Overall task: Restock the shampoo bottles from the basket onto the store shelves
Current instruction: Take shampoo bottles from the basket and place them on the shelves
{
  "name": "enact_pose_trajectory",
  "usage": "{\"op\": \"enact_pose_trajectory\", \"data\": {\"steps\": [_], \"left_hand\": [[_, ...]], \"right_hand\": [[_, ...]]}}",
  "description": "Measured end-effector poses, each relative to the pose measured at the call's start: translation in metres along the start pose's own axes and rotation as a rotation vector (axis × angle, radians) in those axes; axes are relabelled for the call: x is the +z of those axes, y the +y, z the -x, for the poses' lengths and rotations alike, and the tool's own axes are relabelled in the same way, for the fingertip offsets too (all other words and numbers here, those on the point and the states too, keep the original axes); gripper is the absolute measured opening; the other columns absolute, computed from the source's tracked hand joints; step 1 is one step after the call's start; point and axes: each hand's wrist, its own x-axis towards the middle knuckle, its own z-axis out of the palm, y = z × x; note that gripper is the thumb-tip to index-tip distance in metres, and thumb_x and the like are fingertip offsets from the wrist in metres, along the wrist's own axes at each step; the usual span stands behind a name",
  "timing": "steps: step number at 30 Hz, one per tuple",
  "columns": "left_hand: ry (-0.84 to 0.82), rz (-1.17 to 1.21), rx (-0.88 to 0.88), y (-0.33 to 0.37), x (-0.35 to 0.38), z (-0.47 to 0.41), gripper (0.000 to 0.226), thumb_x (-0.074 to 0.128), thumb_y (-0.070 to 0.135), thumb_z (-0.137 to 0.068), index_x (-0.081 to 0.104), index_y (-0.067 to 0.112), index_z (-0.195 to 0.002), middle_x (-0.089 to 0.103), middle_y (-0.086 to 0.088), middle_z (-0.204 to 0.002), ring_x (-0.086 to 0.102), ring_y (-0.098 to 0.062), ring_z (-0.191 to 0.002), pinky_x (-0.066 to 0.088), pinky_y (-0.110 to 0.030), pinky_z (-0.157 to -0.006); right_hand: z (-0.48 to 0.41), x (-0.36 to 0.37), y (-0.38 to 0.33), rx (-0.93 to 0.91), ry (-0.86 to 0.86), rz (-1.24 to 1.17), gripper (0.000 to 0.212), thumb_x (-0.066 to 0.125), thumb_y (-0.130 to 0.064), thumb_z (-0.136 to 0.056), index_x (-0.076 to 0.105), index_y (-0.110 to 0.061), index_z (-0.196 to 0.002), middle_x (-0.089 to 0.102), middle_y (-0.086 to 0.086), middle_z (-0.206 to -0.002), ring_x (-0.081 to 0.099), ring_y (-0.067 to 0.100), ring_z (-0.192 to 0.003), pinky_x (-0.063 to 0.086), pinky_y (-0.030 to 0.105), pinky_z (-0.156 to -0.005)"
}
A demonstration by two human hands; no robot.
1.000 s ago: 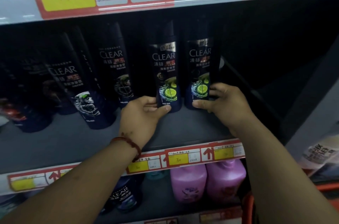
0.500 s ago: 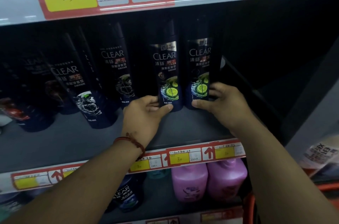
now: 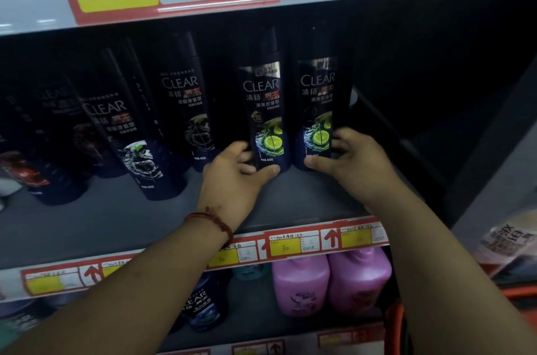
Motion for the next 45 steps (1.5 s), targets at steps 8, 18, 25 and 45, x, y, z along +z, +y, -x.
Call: {"op": "enact_pose_trajectory", "data": {"steps": [8, 18, 25, 45], "left_hand": [[-0.021, -0.054, -0.003, -0.005, -0.002, -0.002, 0.029, 0.077, 0.032, -0.083, 0.056, 0.036, -0.102, 0.055, 0.030, -0.090, 0.060, 0.003, -0.085, 0.041, -0.006, -0.067], [-0.022, -0.033, -0.027, -0.006, 0.000, -0.003, 0.034, 0.081, 0.034, -0.079, 0.053, 0.040, -0.098, 0.055, 0.030, -0.091, 0.062, 0.001, -0.087, 0.047, -0.013, -0.074], [-0.014, -0.042, -0.015, -0.007, -0.001, -0.003, 0.035, 0.080, 0.033, -0.080, 0.066, 0.030, -0.113, 0.055, 0.031, -0.091, 0.063, 0.001, -0.089, 0.049, -0.015, -0.078], [0.004, -0.067, -0.034, -0.005, 0.000, -0.002, 0.041, 0.080, 0.033, -0.080, 0.067, 0.025, -0.119, 0.063, 0.021, -0.099, 0.062, 0.001, -0.088, 0.053, -0.019, -0.083]], "right_hand": [[-0.002, 0.000, 0.003, -0.001, 0.003, 0.021, 0.051, 0.088, -0.039, -0.070, 0.065, -0.034, -0.116, 0.070, -0.010, -0.117, 0.067, 0.015, -0.108, 0.055, 0.048, -0.095], [0.002, -0.002, -0.002, 0.011, 0.039, 0.054, 0.045, 0.086, -0.031, -0.076, 0.065, -0.030, -0.115, 0.069, -0.012, -0.113, 0.066, 0.014, -0.106, 0.055, 0.047, -0.094], [0.004, -0.001, -0.006, 0.008, 0.031, 0.090, 0.045, 0.085, -0.033, -0.077, 0.065, -0.030, -0.117, 0.068, -0.014, -0.113, 0.065, 0.012, -0.107, 0.054, 0.047, -0.095], [0.008, 0.001, -0.012, 0.029, 0.062, 0.163, 0.048, 0.086, -0.037, -0.075, 0.064, -0.030, -0.118, 0.068, -0.012, -0.114, 0.066, 0.011, -0.105, 0.055, 0.046, -0.094]]}}
